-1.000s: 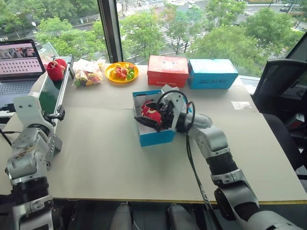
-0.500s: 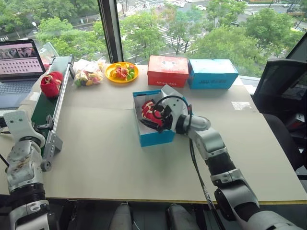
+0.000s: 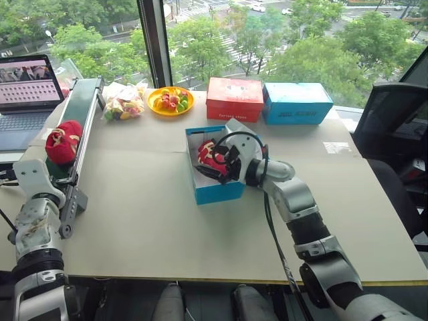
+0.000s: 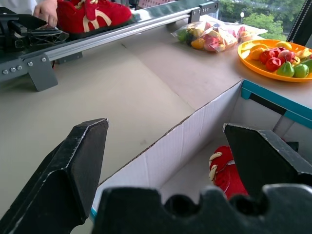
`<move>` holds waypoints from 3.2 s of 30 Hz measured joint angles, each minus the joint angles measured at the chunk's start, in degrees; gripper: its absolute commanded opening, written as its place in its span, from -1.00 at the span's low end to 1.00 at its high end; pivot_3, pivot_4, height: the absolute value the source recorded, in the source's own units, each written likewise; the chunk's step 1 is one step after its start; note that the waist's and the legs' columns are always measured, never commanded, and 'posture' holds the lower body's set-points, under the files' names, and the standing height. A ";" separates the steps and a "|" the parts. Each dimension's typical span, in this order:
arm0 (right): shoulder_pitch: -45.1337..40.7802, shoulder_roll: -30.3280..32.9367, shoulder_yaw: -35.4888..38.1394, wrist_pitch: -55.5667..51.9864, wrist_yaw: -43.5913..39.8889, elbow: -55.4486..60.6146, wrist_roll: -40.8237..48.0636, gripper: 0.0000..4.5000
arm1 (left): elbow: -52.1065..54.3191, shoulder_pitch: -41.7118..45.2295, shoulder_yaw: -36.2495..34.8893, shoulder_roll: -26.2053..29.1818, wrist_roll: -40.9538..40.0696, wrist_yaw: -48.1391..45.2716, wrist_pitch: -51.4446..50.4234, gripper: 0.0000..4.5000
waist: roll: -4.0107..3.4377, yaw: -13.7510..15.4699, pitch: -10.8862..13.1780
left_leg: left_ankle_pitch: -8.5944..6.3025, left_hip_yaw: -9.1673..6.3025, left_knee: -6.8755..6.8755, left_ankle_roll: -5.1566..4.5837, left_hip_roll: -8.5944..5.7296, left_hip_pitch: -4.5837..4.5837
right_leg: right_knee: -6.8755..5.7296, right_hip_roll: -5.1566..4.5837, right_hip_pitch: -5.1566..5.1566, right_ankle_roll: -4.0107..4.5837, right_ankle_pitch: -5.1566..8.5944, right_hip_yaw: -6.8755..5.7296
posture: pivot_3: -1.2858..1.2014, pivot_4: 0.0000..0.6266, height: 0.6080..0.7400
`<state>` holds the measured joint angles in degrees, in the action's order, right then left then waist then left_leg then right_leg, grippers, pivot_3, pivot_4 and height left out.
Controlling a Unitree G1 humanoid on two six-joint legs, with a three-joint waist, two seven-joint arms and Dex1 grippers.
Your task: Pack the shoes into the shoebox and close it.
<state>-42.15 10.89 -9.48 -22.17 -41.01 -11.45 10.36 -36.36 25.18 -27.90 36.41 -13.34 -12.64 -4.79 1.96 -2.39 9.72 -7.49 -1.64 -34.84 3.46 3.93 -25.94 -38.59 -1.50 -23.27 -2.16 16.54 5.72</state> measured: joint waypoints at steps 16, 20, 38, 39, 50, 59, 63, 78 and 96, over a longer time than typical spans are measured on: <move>-1.52 0.87 0.02 -1.65 0.03 3.12 0.25 1.00 | 2.93 3.86 0.93 -2.28 -5.12 -3.74 -3.04 0.13 | 0.00 0.85 0.00 | 0.02 -0.03 -0.03 0.03 0.00 -0.01 | -0.05 0.00 0.01 0.00 0.00 -0.05 | 0.03 -0.52 0.99; -6.27 -5.77 11.08 -12.62 5.76 2.96 12.40 1.00 | 24.99 6.80 6.33 -10.71 -16.15 -6.96 -13.43 0.13 | 0.02 1.81 0.01 | 0.07 -0.19 -0.16 0.11 -0.03 -0.22 | -0.10 -0.04 0.04 0.02 -0.01 -0.18 | 0.03 -0.52 0.99; -9.98 -9.70 32.66 -32.69 22.71 2.78 38.79 1.00 | 52.81 9.39 17.02 -25.15 -38.46 -2.09 -31.88 0.13 | -0.01 -0.19 0.00 | 0.09 -0.22 -0.13 0.04 -0.06 -0.01 | -0.19 0.02 0.10 0.03 0.02 -0.11 | 0.03 -0.52 0.99; -9.68 -8.30 32.58 -33.35 22.24 3.78 39.91 1.00 | 52.21 9.18 16.75 -24.77 -38.40 -2.04 -31.88 0.13 | -0.01 -0.16 0.00 | 0.09 -0.22 -0.13 0.04 -0.06 -0.02 | -0.16 0.02 0.10 0.03 0.02 -0.12 | 0.03 -0.52 0.99; -3.13 3.92 28.80 -37.17 17.53 8.75 40.72 1.00 | 48.87 9.22 15.88 -21.97 -35.86 -3.93 -30.38 0.13 | -0.05 -0.24 0.02 | 0.09 -0.25 -0.09 0.03 -0.08 -0.12 | 0.04 0.03 0.10 0.02 0.03 -0.09 | 0.03 -0.52 0.99; -11.46 -0.86 31.10 -36.67 22.14 9.46 47.52 1.00 | 50.83 10.31 20.34 -24.50 -35.53 -3.72 -30.73 0.13 | -0.05 -0.06 0.02 | 0.09 -0.25 -0.11 0.03 -0.08 -0.14 | 0.04 0.03 0.11 0.02 0.03 -0.10 | 0.03 -0.52 0.99; -13.76 -2.30 31.80 -36.28 24.36 9.77 50.59 1.00 | 52.77 10.51 21.74 -25.42 -35.52 -3.41 -30.80 0.13 | -0.05 -0.04 0.02 | 0.09 -0.26 -0.08 0.03 -0.08 -0.14 | 0.06 0.03 0.11 0.02 0.03 -0.12 | 0.03 -0.52 0.99; -10.75 -1.51 29.38 -35.37 29.49 13.34 49.74 -0.69 | 51.66 10.50 23.09 -25.64 -33.68 -3.85 -31.98 0.56 | -0.06 -0.03 0.03 | 0.09 -0.26 -0.09 0.03 -0.08 -0.16 | 0.07 0.03 0.09 0.02 0.03 -0.11 | 0.03 -0.52 0.99; -10.84 3.05 25.89 -31.35 30.46 8.22 42.33 -0.85 | 49.98 10.79 17.85 -15.49 -34.03 -11.34 -33.06 1.00 | -0.11 -0.27 0.06 | 0.09 -0.24 0.02 0.03 -0.07 -0.17 | 0.13 0.03 0.03 0.02 0.03 -0.08 | 0.03 -0.52 0.99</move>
<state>-52.99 13.93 16.41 -53.52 -10.55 -3.23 52.68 13.62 35.97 -10.05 20.93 -47.37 -23.98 -37.84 1.85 -2.66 9.78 -7.40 -1.88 -34.82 3.49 3.86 -26.11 -38.46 -1.47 -23.24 -2.14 16.57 5.65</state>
